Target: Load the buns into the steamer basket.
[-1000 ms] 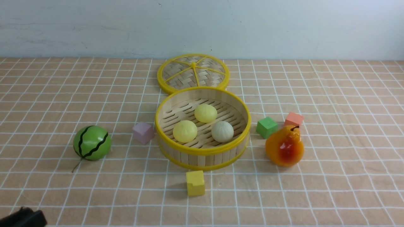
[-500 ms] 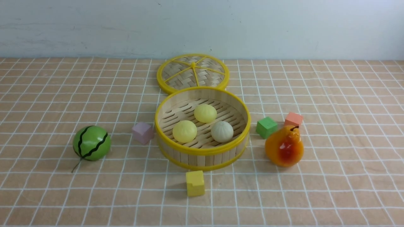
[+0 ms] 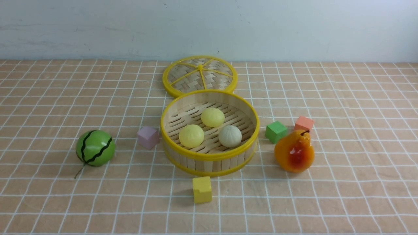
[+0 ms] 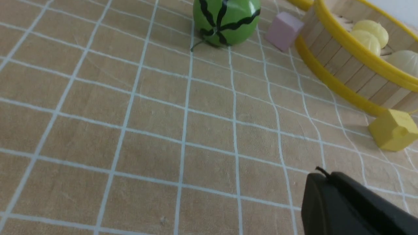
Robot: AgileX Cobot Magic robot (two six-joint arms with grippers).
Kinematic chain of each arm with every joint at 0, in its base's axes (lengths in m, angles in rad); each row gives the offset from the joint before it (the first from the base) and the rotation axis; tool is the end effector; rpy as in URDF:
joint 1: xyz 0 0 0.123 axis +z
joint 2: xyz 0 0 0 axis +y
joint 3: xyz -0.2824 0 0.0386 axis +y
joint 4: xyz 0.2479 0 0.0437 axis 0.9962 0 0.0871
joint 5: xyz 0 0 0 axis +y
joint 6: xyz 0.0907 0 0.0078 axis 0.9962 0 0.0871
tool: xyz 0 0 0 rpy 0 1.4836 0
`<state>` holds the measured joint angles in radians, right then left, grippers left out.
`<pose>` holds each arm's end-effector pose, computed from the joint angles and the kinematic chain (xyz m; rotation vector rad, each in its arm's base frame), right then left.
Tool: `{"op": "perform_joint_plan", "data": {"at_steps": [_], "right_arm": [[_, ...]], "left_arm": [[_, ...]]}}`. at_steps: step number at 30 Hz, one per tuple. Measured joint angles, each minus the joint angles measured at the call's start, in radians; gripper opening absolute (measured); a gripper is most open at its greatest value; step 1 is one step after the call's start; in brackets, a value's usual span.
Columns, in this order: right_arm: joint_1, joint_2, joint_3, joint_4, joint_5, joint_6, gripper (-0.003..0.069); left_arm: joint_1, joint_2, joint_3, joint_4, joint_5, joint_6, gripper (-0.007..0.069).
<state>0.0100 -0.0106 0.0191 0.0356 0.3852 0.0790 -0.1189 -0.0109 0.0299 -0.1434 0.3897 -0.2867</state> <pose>0.0522 0.0017 0.1726 0.0865 1.8762 0.0964 0.0512 -0.0111 0.1690 -0.2488 1.8936 -0.4175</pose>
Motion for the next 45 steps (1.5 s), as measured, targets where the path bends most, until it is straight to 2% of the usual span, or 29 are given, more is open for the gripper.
{"op": "perform_joint_plan", "data": {"at_steps": [45], "right_arm": [[0.000,0.000,0.000,0.000,0.000,0.000,0.0148]], "left_arm": [[0.000,0.000,0.001,-0.007,-0.007,0.000,-0.0007]]}}
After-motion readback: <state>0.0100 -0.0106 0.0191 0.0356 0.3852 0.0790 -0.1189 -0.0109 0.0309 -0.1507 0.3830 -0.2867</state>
